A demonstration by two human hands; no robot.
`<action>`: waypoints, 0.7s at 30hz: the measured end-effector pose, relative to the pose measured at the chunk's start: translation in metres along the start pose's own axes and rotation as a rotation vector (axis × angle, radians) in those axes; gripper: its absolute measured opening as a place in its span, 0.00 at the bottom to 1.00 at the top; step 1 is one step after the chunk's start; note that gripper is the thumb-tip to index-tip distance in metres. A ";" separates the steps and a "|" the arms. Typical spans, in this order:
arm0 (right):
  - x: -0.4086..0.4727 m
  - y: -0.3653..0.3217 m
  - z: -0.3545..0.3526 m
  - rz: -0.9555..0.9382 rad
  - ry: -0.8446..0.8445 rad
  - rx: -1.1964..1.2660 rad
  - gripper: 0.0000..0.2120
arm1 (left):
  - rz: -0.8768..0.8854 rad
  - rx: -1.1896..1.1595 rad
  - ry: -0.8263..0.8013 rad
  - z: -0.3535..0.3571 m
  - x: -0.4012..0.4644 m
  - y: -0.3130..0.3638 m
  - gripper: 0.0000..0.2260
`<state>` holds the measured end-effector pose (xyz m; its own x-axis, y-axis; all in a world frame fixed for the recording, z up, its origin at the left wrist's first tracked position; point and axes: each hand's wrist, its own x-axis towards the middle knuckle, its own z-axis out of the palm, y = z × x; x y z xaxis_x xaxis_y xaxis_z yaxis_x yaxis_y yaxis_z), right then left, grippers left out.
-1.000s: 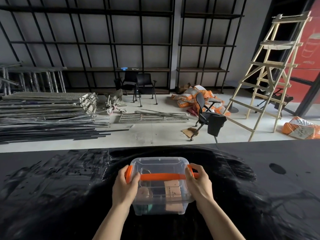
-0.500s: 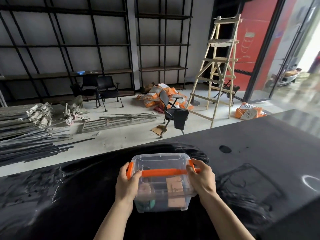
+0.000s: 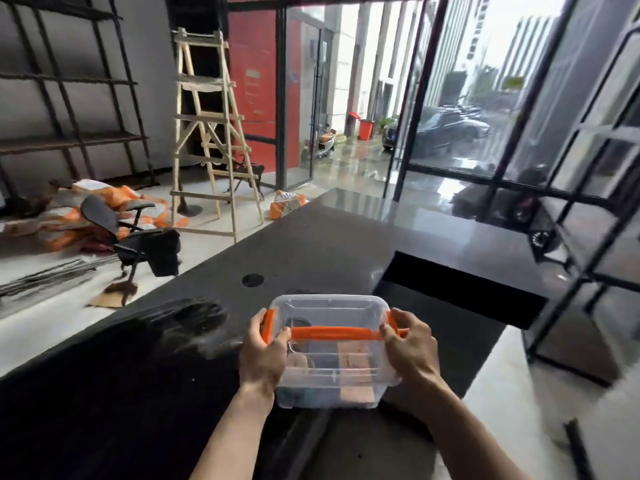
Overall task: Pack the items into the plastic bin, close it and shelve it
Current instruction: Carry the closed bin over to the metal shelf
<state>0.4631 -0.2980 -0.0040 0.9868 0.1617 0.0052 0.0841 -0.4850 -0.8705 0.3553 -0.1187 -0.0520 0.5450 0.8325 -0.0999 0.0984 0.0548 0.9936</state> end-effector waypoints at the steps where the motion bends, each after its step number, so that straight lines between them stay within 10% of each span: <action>1: 0.000 0.010 -0.019 0.021 0.042 -0.001 0.20 | -0.001 0.007 -0.048 0.021 -0.006 -0.002 0.25; 21: 0.001 0.370 -0.279 0.335 0.481 0.042 0.20 | 0.091 0.150 -0.584 0.385 -0.204 -0.190 0.26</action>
<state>0.5342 -0.7170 -0.1890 0.9113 -0.4074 -0.0592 -0.2389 -0.4061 -0.8821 0.5456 -0.5109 -0.2400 0.9190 0.3880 -0.0695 0.1235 -0.1159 0.9855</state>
